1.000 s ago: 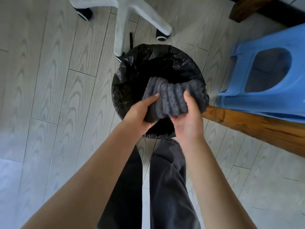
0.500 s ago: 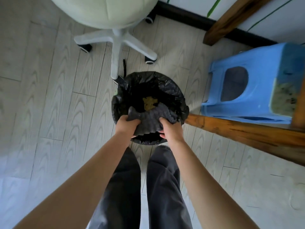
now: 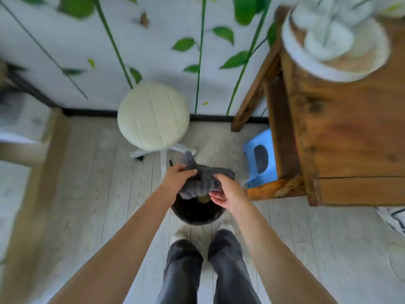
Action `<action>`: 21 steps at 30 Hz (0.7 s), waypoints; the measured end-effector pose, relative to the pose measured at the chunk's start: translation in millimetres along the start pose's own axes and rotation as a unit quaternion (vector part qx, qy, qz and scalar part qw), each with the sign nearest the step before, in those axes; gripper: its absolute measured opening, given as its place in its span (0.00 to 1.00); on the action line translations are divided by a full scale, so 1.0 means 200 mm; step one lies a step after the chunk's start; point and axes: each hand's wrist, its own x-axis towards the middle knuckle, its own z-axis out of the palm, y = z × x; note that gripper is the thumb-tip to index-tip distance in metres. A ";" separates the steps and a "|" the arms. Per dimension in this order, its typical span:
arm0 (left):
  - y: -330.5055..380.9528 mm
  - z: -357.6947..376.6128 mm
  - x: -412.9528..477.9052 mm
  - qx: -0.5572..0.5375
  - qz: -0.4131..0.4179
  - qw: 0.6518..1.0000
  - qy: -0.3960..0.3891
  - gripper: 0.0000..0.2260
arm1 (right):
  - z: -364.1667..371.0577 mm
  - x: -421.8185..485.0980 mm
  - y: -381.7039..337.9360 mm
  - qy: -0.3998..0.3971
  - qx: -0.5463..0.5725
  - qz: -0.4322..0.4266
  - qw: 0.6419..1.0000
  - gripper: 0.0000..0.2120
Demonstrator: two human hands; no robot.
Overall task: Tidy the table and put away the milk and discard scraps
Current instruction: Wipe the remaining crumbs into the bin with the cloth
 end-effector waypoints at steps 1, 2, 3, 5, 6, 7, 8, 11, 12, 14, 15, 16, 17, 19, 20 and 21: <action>0.07 -0.01 -0.06 0.003 0.021 1.000 -0.001 0.08 | -0.01 -0.08 -0.04 -0.003 0.000 -0.002 1.000 0.16; 0.16 -0.01 -0.13 0.002 0.047 0.999 -0.005 0.09 | -0.03 -0.17 -0.08 0.006 0.000 -0.019 1.000 0.20; 0.22 -0.01 -0.19 -0.002 0.063 0.998 -0.011 0.10 | -0.05 -0.23 -0.12 0.018 0.003 -0.031 0.999 0.25; 0.36 0.01 -0.33 -0.018 0.095 0.995 -0.031 0.09 | -0.12 -0.38 -0.20 0.050 0.013 -0.070 0.996 0.31; 0.43 0.03 -0.41 -0.033 0.107 0.993 -0.050 0.09 | -0.15 -0.47 -0.24 0.053 0.016 -0.086 0.995 0.31; 0.47 0.04 -0.45 -0.053 0.106 0.991 -0.066 0.09 | -0.17 -0.51 -0.26 0.042 0.017 -0.089 0.995 0.29; 0.53 0.06 -0.52 -0.072 0.114 0.987 -0.087 0.08 | -0.21 -0.57 -0.30 0.026 0.028 -0.107 0.993 0.27; 0.67 0.12 -0.68 -0.104 0.126 0.978 -0.130 0.09 | -0.30 -0.73 -0.36 -0.047 0.081 -0.165 0.982 0.20; 0.70 0.14 -0.71 -0.107 0.131 0.976 -0.137 0.09 | -0.33 -0.75 -0.36 -0.068 0.106 -0.180 0.976 0.21; 0.77 0.19 -0.78 -0.100 0.146 0.974 -0.142 0.08 | -0.39 -0.80 -0.39 -0.111 0.163 -0.193 0.961 0.24; 0.79 0.22 -0.81 -0.098 0.151 0.973 -0.142 0.08 | -0.43 -0.83 -0.39 -0.132 0.188 -0.199 0.953 0.24; 0.81 0.25 -0.83 -0.100 0.158 0.972 -0.141 0.08 | -0.48 -0.85 -0.41 -0.145 0.200 -0.209 0.946 0.23; 0.84 0.30 -0.86 -0.103 0.168 0.971 -0.139 0.08 | -0.54 -0.88 -0.42 -0.159 0.207 -0.222 0.939 0.23; 0.87 0.39 -0.90 -0.109 0.189 0.968 -0.125 0.07 | -0.66 -0.94 -0.46 -0.178 0.201 -0.252 0.930 0.19; 0.89 0.46 -0.92 -0.110 0.199 0.967 -0.115 0.07 | -0.75 -0.97 -0.49 -0.177 0.191 -0.268 0.927 0.18; 0.90 0.52 -0.94 -0.105 0.203 0.968 -0.100 0.07 | -0.84 -1.00 -0.51 -0.176 0.188 -0.279 0.925 0.19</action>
